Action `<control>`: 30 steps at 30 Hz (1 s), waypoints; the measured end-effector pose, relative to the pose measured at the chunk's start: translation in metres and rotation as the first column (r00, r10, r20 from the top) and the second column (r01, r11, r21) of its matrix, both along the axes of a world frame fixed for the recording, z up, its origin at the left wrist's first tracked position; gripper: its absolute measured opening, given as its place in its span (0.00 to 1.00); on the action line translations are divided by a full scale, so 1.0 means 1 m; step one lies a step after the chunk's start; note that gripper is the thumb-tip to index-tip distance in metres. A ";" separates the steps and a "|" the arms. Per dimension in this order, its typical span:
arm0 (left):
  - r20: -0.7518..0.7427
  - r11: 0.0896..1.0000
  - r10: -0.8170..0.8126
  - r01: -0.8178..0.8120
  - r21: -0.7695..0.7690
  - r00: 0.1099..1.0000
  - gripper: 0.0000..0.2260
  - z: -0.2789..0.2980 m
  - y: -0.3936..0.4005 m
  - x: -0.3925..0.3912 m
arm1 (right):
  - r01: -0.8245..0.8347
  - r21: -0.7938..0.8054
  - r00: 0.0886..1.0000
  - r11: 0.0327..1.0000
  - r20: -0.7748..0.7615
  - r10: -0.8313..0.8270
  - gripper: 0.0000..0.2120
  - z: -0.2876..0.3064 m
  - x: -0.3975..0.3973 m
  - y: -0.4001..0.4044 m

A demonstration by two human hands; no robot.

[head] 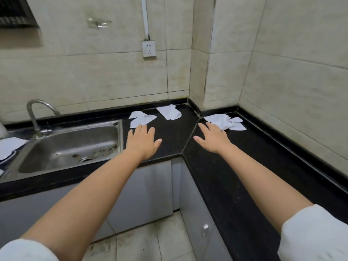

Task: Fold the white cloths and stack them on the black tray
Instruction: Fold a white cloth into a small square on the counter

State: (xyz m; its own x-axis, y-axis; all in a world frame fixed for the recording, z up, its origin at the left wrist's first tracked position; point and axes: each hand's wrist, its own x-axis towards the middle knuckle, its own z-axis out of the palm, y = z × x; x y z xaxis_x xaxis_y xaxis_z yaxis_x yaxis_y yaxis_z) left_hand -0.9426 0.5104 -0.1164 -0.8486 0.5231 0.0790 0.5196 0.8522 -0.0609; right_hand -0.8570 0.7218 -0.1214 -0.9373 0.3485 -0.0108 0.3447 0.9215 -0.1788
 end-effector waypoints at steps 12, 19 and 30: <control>0.025 0.946 -0.323 0.323 -0.008 0.946 0.25 -0.045 0.158 -0.243 | 0.282 0.080 0.959 0.956 0.015 -0.284 0.28 -0.040 -0.193 0.117; 0.192 0.849 -0.515 0.529 -0.023 0.835 0.26 -0.086 0.271 -0.308 | 0.509 0.054 0.850 0.859 0.126 -0.512 0.29 -0.082 -0.213 0.186; 0.351 0.730 -0.609 0.675 -0.103 0.712 0.26 -0.169 0.415 -0.331 | 0.546 -0.033 0.825 0.837 0.198 -0.530 0.26 -0.176 -0.264 0.288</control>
State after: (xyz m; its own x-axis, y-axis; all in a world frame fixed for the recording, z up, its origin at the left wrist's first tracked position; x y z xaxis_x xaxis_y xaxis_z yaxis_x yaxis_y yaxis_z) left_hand -1.2740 0.9257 -0.2855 -0.2659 0.9231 -0.2780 0.9572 0.2870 0.0375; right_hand -1.1210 1.0100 -0.2978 -0.5811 0.7868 -0.2079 0.8138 0.5646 -0.1377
